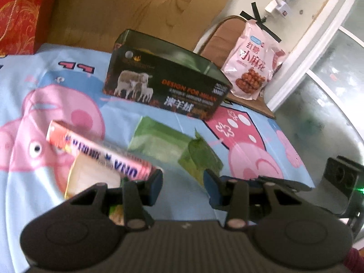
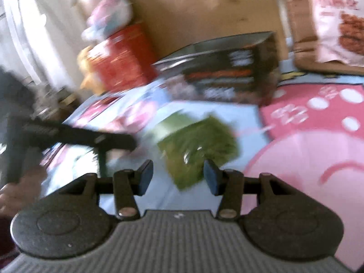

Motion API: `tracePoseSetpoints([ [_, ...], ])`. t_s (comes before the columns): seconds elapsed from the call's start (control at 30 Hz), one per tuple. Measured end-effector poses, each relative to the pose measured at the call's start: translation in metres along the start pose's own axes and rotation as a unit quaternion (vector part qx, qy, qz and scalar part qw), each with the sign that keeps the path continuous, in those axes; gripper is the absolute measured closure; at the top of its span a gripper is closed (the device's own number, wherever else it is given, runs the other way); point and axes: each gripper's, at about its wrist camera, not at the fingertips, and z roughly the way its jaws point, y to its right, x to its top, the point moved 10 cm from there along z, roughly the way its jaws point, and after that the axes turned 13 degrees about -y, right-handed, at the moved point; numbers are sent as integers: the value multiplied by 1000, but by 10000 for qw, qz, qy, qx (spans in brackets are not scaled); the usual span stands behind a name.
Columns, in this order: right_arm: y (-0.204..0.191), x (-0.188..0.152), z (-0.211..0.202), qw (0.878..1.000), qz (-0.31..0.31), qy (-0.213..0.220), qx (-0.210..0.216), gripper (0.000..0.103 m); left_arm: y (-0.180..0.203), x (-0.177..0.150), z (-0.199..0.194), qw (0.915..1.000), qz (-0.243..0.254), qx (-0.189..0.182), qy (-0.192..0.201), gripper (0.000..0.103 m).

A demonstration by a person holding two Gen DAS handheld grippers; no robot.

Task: Organize snacks
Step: 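Move the right tool down to the dark green seaweed packet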

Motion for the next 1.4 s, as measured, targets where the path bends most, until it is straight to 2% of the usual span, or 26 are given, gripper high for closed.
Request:
tracePoseSetpoints([
  [0.1,9,6,-9,9995,137,253,-154,51,5,-7,-6,9999,149,3,81,61],
  [0.2,32,15,-16,9966,634,496,-194,51,10,-12,-11,9990,368,110,214,61],
  [0.3,51,17,-12,9934,977,519,-302,50,13,-17,-12,9977,528,218,352,61],
  [0.4,59,15,-9,9904,1245,576,-157,50,11,-22,-7,9974,559,245,375,61],
  [0.5,59,14,-11,9905,1241,580,-153,50,2,-28,5,9980,477,288,291,61],
  [0.63,60,13,-11,9899,1277,600,-114,50,4,-31,4,9964,613,309,499,59],
  [0.87,63,13,-13,9876,1422,663,18,50,1,-30,0,9968,492,95,629,59],
  [1.4,64,12,-15,9841,1595,760,196,47,0,-28,-1,9969,438,6,653,58],
])
